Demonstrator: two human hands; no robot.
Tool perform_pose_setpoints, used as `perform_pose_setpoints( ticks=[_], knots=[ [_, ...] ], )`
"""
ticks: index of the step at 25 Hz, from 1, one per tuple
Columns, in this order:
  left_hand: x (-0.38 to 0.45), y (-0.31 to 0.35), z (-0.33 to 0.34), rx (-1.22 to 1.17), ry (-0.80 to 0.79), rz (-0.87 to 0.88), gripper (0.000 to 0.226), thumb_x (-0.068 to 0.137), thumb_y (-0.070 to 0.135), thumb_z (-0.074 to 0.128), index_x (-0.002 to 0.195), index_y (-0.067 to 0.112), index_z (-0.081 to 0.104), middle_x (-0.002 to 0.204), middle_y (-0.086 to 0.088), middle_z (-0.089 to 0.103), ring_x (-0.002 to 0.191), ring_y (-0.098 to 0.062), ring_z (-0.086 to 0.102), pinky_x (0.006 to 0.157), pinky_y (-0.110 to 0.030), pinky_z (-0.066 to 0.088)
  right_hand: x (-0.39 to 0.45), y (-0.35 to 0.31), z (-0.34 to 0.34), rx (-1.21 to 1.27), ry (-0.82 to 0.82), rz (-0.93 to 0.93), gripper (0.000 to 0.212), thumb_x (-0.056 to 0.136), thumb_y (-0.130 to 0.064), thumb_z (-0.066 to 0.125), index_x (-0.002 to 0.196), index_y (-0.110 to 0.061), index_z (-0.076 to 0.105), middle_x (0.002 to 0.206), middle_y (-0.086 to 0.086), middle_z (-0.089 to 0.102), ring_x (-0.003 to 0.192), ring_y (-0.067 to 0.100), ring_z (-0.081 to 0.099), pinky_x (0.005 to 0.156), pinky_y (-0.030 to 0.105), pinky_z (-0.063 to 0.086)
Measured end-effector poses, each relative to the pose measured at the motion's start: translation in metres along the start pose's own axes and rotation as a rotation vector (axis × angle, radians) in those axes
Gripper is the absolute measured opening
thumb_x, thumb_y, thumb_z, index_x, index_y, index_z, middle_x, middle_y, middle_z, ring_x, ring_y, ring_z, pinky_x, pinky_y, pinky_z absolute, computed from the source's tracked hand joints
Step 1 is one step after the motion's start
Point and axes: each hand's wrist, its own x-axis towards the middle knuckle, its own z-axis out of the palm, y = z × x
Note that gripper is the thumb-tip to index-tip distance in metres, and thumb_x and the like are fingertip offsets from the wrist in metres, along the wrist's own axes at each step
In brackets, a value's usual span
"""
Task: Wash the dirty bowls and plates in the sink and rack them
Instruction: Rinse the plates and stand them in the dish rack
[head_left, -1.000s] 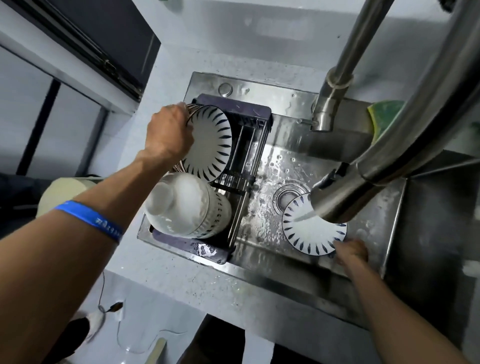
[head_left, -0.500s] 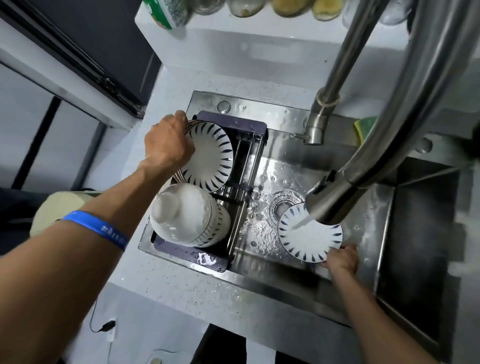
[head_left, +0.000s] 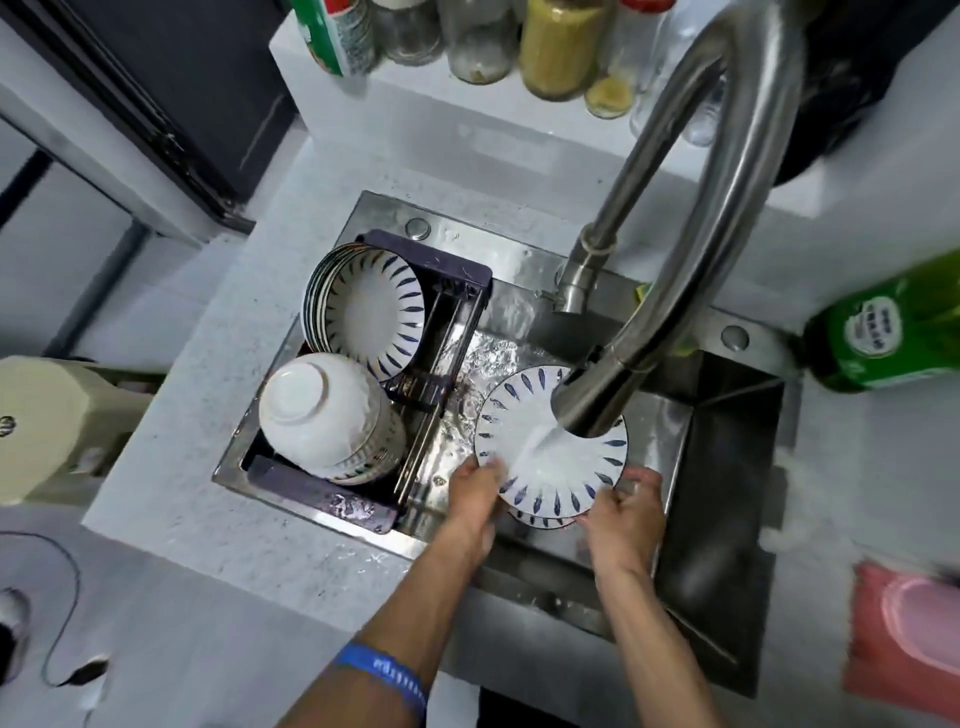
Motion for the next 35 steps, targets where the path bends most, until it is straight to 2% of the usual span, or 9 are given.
perform_pose_setpoints(
  ticks=[3, 8, 12, 17, 21, 24, 27, 32, 35],
  knots=[
    [0.009, 0.007, 0.009, -0.151, 0.008, 0.012, 0.023, 0.09, -0.002, 0.051, 0.107, 0.008, 0.064, 0.106, -0.017, 0.071, 0.098, -0.031, 0.066, 0.09, -0.05, 0.055, -0.007, -0.004, -0.004, 0.155, -0.033, 0.074, 0.031, 0.088, -0.002, 0.05, 0.098, -0.031, 0.047, 0.099, 0.014, 0.067, 0.085, 0.032, 0.068, 0.066, 0.046, 0.061],
    [-0.004, 0.024, 0.001, 0.261, -0.008, 0.214, 0.061, 0.089, 0.062, 0.056, 0.121, 0.01, 0.06, 0.115, -0.019, 0.067, 0.106, -0.033, 0.066, 0.095, -0.05, 0.054, -0.012, -0.01, 0.01, 0.453, -0.194, 0.368, 0.026, 0.092, 0.012, 0.047, 0.101, -0.013, 0.047, 0.095, 0.013, 0.059, 0.07, 0.026, 0.06, 0.064, 0.041, 0.059],
    [-0.035, 0.056, -0.008, 0.551, 0.092, 0.489, 0.021, 0.102, 0.01, 0.044, 0.118, 0.005, 0.058, 0.114, -0.019, 0.064, 0.095, -0.024, 0.065, 0.083, -0.028, 0.057, -0.009, -0.015, 0.024, 0.591, -0.409, 0.532, 0.02, 0.088, 0.006, 0.055, 0.095, -0.013, 0.058, 0.114, 0.023, 0.066, 0.09, 0.03, 0.066, 0.082, 0.045, 0.056],
    [-0.066, 0.119, -0.024, 0.938, 0.309, 0.847, 0.011, 0.09, 0.0, 0.047, 0.089, 0.008, 0.054, 0.097, -0.01, 0.058, 0.085, -0.025, 0.058, 0.075, -0.033, 0.045, 0.004, -0.038, 0.031, 0.732, -0.559, 0.5, 0.035, 0.076, -0.003, 0.069, 0.111, -0.005, 0.063, 0.114, 0.015, 0.07, 0.106, 0.028, 0.068, 0.096, 0.042, 0.052],
    [-0.068, 0.19, -0.036, 1.028, 0.431, 1.03, 0.017, 0.095, 0.002, 0.044, 0.1, 0.013, 0.056, 0.088, -0.004, 0.058, 0.074, -0.021, 0.055, 0.063, -0.03, 0.038, 0.006, -0.028, 0.04, 0.494, -0.644, 0.408, 0.024, 0.092, -0.01, 0.061, 0.115, -0.006, 0.063, 0.112, 0.004, 0.073, 0.105, 0.024, 0.068, 0.093, 0.04, 0.053],
    [-0.041, 0.231, -0.05, 1.236, 0.525, 1.066, 0.018, 0.101, 0.014, 0.042, 0.11, 0.007, 0.055, 0.098, -0.017, 0.062, 0.085, -0.033, 0.055, 0.071, -0.036, 0.033, 0.017, 0.004, 0.039, 0.327, -0.482, 0.491, 0.012, 0.094, -0.007, 0.057, 0.101, -0.007, 0.067, 0.101, 0.008, 0.072, 0.095, 0.027, 0.068, 0.081, 0.039, 0.056],
    [-0.007, 0.246, -0.056, 1.483, 0.405, 0.975, 0.017, 0.097, 0.01, 0.043, 0.107, 0.002, 0.055, 0.097, -0.02, 0.06, 0.083, -0.032, 0.052, 0.073, -0.036, 0.033, 0.04, 0.042, 0.037, 0.102, -0.276, 0.501, 0.005, 0.08, -0.016, 0.064, 0.078, -0.018, 0.069, 0.084, 0.011, 0.069, 0.079, 0.032, 0.066, 0.069, 0.038, 0.054],
    [0.021, 0.249, -0.063, 1.514, 0.357, 0.923, 0.019, 0.093, 0.003, 0.049, 0.108, 0.001, 0.059, 0.095, -0.018, 0.059, 0.083, -0.03, 0.054, 0.072, -0.037, 0.041, 0.086, 0.114, 0.041, -0.48, -0.222, 0.45, 0.029, 0.075, -0.03, 0.058, 0.097, -0.012, 0.063, 0.107, 0.012, 0.07, 0.1, 0.035, 0.066, 0.088, 0.038, 0.053],
    [0.031, 0.245, -0.067, 1.536, 0.478, 1.016, 0.031, 0.088, 0.002, 0.05, 0.115, 0.006, 0.066, 0.106, -0.02, 0.067, 0.084, -0.032, 0.058, 0.079, -0.04, 0.048, 0.112, 0.166, 0.056, -0.467, -0.316, 0.5, 0.042, 0.064, -0.031, 0.058, 0.098, -0.01, 0.07, 0.102, 0.013, 0.072, 0.096, 0.035, 0.068, 0.083, 0.04, 0.056]
  ],
)
